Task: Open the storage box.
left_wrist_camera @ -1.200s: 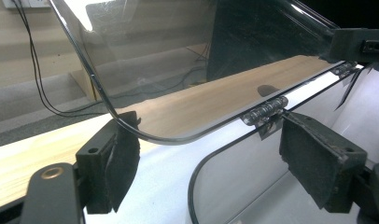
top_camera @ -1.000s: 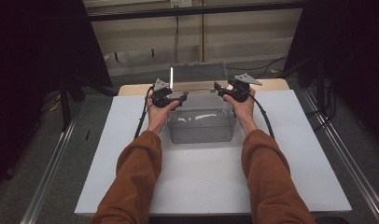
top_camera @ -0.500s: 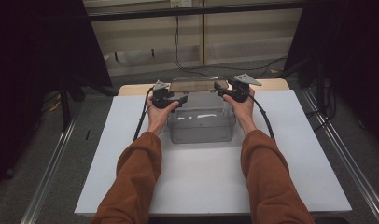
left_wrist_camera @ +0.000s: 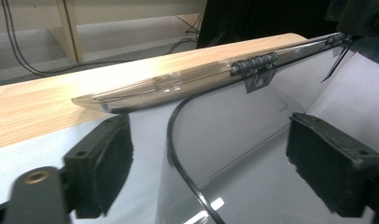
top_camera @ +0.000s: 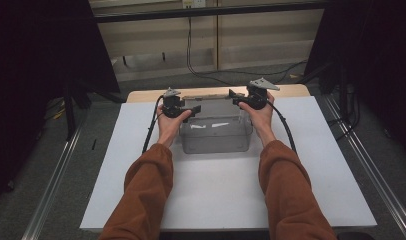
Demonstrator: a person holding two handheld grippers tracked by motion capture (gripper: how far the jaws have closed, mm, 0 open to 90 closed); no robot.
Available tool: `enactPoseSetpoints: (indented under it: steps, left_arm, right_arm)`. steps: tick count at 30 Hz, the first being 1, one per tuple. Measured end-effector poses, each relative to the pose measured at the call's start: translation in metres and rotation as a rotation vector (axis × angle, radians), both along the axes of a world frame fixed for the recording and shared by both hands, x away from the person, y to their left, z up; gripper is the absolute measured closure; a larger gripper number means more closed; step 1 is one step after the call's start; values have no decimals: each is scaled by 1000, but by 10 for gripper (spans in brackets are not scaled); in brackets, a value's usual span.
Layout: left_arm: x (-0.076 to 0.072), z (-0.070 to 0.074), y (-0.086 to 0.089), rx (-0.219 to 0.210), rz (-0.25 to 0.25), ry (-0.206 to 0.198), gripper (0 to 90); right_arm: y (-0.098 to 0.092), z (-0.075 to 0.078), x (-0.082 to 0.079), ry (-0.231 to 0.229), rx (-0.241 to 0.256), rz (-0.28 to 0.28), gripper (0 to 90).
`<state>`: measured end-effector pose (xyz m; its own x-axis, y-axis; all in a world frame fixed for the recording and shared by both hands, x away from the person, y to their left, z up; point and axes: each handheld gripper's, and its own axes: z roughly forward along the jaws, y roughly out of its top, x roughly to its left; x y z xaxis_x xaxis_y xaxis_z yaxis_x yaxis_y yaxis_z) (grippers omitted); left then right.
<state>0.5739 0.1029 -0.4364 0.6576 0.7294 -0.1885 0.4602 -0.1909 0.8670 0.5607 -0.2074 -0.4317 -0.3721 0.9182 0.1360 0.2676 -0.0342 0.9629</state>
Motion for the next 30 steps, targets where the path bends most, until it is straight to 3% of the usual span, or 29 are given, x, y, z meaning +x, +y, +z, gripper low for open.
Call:
enactPoseSetpoints:
  steps: [6,11,20,30]
  left_arm:
    - [-6,0,2,-22,23,-27,126]
    - [-9,4,2,-9,37,-54,87]
    - [-23,20,-2,-39,29,-129,55]
    - [-32,23,-4,-44,32,-180,42]
  right_arm:
    - [1,5,-5,1,-18,11,107]
    - [1,5,-8,-9,-20,13,105]
    - [4,11,-15,-31,-5,15,88]
    - [-2,17,-23,-51,-3,13,55]
